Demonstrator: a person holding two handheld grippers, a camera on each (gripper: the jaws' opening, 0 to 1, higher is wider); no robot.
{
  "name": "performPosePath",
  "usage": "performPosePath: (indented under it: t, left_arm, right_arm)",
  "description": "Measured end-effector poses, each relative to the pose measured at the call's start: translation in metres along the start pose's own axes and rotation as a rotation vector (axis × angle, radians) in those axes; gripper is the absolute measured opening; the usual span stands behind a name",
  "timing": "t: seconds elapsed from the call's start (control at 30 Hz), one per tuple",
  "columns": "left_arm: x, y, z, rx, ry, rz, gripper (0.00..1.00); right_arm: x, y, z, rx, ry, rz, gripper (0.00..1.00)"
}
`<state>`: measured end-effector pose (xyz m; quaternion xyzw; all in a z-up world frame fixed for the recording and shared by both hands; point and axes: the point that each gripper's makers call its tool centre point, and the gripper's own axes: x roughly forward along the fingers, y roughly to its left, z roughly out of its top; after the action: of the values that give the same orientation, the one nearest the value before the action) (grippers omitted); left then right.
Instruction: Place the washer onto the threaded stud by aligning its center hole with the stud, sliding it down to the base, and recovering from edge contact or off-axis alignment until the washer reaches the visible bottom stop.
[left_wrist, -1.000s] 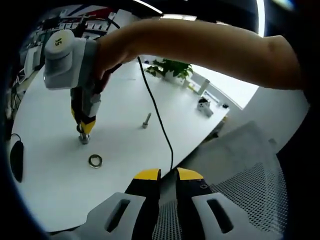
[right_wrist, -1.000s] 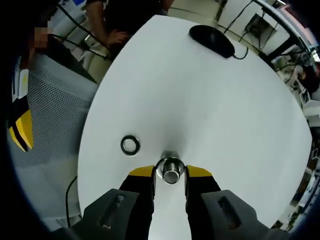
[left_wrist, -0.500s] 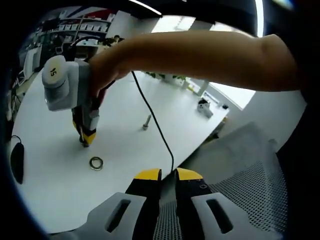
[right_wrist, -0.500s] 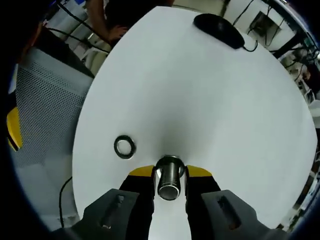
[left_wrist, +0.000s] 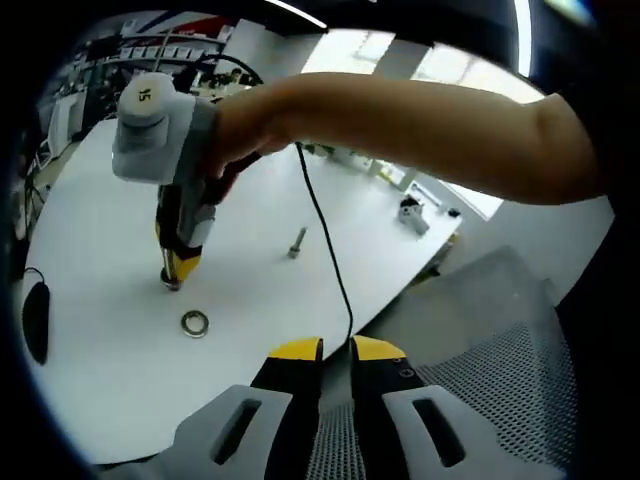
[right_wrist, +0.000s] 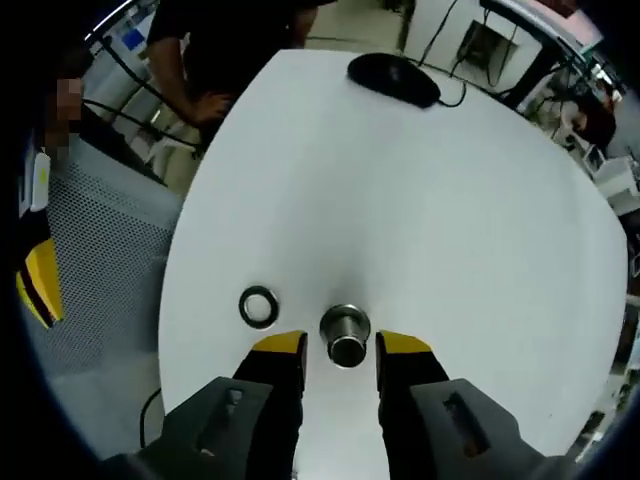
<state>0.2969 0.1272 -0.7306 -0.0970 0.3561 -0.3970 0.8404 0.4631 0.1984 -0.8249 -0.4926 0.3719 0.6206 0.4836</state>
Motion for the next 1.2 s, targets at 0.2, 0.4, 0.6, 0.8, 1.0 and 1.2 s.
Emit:
performPosePath:
  t: [0.2, 0.4, 0.6, 0.8, 1.0, 1.2]
  left_arm:
    - [-0.002, 0.000, 0.002, -0.008, -0.019, -0.002, 0.08]
    - [-0.001, -0.001, -0.001, -0.004, 0.001, -0.003, 0.08]
    - [0.000, -0.001, -0.002, -0.003, 0.013, -0.006, 0.08]
    - [0.000, -0.001, -0.003, -0.005, 0.018, -0.008, 0.08]
    - [0.000, 0.000, -0.003, -0.009, 0.013, -0.003, 0.08]
    - [-0.001, 0.000, -0.003, -0.010, 0.011, -0.001, 0.08]
  right_arm:
    - [-0.018, 0.011, 0.006, 0.131, -0.126, -0.036, 0.29]
    - [-0.032, 0.014, -0.001, 0.215, -0.206, -0.105, 0.27]
    - [-0.027, 0.032, -0.002, 0.258, -0.248, -0.105, 0.27]
    - [-0.004, 0.051, 0.005, 0.258, -0.250, -0.077, 0.29]
    - [0.015, 0.062, 0.007, 0.273, -0.237, -0.060, 0.29]
    - [0.028, 0.061, 0.005, 0.300, -0.227, -0.078, 0.29]
